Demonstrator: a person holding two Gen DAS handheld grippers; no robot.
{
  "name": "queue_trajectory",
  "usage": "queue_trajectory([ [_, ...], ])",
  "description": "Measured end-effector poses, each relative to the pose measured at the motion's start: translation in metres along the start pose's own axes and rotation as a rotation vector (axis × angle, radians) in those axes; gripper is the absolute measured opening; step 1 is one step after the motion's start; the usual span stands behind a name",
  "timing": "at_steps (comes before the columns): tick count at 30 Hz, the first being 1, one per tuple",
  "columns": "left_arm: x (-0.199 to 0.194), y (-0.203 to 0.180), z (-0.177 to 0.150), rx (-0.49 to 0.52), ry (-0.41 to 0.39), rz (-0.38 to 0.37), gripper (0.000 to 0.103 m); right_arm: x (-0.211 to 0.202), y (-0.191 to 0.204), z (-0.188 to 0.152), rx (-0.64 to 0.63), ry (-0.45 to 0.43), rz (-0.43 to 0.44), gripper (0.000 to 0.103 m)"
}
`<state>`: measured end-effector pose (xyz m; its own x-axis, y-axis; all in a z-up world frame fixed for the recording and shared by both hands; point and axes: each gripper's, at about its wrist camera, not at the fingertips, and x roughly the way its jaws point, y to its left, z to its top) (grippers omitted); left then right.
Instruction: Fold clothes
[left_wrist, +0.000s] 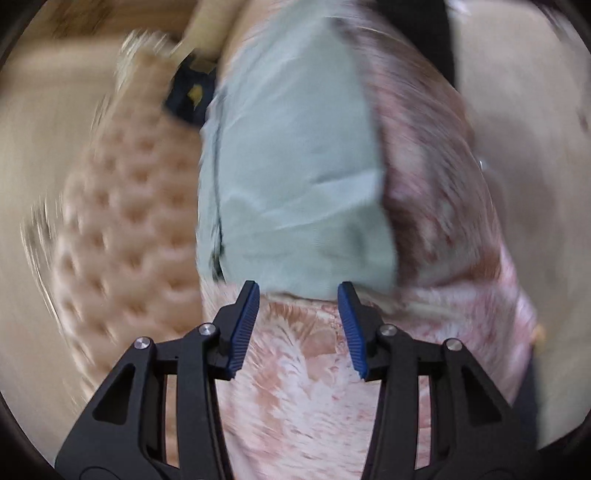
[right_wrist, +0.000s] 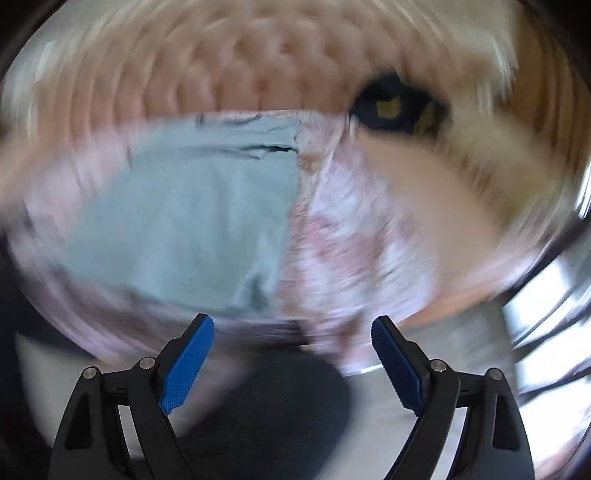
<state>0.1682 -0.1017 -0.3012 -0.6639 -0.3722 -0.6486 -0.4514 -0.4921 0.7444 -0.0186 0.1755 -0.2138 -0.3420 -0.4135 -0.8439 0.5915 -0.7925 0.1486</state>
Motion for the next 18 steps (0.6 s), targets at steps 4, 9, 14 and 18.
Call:
queue_trajectory([
  [4,-0.009,0.043,0.008,-0.487,0.059,-0.154,0.049,0.042,-0.02,-0.005,0.299,0.074,0.224,0.088],
  [9,-0.028,0.07,-0.007,-1.009,0.021,-0.284,0.049,0.094,-0.044,-0.01,0.674,0.165,0.504,0.062],
  [14,-0.045,0.066,-0.011,-1.141,-0.004,-0.246,0.05,0.118,-0.051,-0.018,0.797,0.228,0.408,0.064],
  [18,-0.05,0.068,-0.013,-1.142,-0.003,-0.234,0.05,0.123,-0.053,-0.015,0.835,0.197,0.476,0.064],
])
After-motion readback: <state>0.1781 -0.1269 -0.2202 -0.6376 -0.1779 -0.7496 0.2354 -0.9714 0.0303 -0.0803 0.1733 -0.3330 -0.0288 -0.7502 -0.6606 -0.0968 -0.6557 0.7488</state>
